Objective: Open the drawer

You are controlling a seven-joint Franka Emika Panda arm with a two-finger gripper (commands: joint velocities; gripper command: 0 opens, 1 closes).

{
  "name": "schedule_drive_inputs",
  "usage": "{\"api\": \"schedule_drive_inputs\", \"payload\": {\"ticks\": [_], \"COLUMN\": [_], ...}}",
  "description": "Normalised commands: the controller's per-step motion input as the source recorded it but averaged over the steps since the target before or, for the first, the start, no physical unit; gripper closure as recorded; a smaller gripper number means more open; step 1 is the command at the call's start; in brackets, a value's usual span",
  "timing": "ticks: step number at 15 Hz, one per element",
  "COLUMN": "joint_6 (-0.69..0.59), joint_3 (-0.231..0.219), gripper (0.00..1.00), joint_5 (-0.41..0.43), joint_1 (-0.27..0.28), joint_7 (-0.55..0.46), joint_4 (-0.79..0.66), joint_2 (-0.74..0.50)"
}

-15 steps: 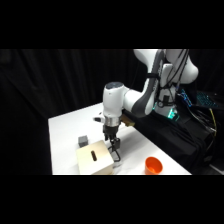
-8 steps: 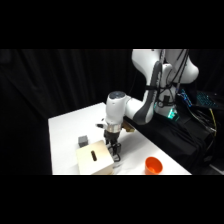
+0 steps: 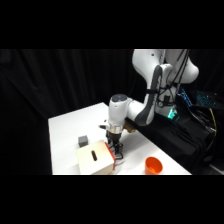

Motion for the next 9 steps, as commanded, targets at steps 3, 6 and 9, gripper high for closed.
{"api": "schedule_drive_inputs", "payload": {"ticks": [3, 6, 9], "joint_6": [-0.04, -0.04, -0.06], "joint_3": [-0.090, -0.074, -0.139], "gripper": [0.00, 0.00, 0.00], "joint_5": [-0.036, -0.044, -0.094], "joint_1": [0.026, 0.000, 0.052], "joint_7": [-0.03, -0.06, -0.03], "joint_4": [-0.39, -0.39, -0.40], "joint_2": [-0.24, -0.27, -0.32]}}
